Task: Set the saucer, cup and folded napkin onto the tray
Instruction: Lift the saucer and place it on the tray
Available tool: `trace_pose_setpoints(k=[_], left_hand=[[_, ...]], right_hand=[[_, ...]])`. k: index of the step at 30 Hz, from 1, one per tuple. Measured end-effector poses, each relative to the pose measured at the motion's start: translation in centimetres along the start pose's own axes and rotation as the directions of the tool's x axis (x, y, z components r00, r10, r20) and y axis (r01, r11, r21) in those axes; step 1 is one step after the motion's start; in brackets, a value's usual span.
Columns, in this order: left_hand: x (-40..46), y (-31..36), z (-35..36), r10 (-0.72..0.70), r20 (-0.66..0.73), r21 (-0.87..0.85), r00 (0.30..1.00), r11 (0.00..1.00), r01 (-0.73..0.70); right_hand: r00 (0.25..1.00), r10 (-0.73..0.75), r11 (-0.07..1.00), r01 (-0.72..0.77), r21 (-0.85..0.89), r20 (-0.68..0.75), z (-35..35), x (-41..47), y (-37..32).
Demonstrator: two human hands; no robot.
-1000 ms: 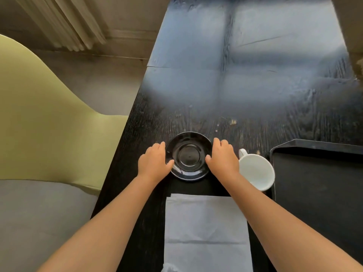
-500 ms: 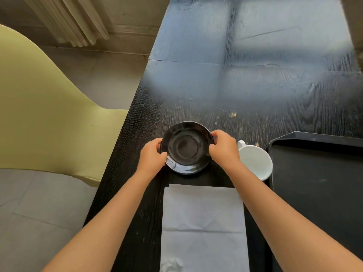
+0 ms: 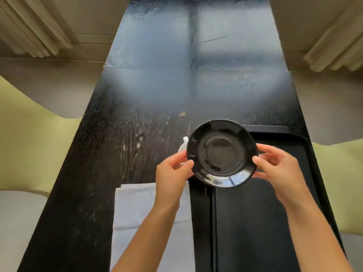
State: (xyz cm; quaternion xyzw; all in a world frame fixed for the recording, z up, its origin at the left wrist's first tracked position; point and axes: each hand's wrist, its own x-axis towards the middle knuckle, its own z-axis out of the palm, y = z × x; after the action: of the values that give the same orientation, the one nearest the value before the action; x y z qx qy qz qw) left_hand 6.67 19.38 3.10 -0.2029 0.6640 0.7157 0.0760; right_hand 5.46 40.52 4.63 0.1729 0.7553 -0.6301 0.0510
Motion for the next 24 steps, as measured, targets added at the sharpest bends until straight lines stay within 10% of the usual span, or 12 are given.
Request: trace_pose_setpoints(k=[9, 24], left_hand=[[-2.2, -7.8, 9.9, -0.223, -0.153, -0.032, 0.963, 0.975, 0.220], [-0.3, -10.0, 12.9, -0.060, -0.483, 0.209, 0.873, 0.961, 0.182]], right_hand=[[0.972, 0.206, 0.978, -0.204, 0.031, -0.111, -7.9, 0.4, 7.4], [0.972, 0.236, 0.972, -0.235, 0.017, -0.022, -6.5, 7.0, 10.7]])
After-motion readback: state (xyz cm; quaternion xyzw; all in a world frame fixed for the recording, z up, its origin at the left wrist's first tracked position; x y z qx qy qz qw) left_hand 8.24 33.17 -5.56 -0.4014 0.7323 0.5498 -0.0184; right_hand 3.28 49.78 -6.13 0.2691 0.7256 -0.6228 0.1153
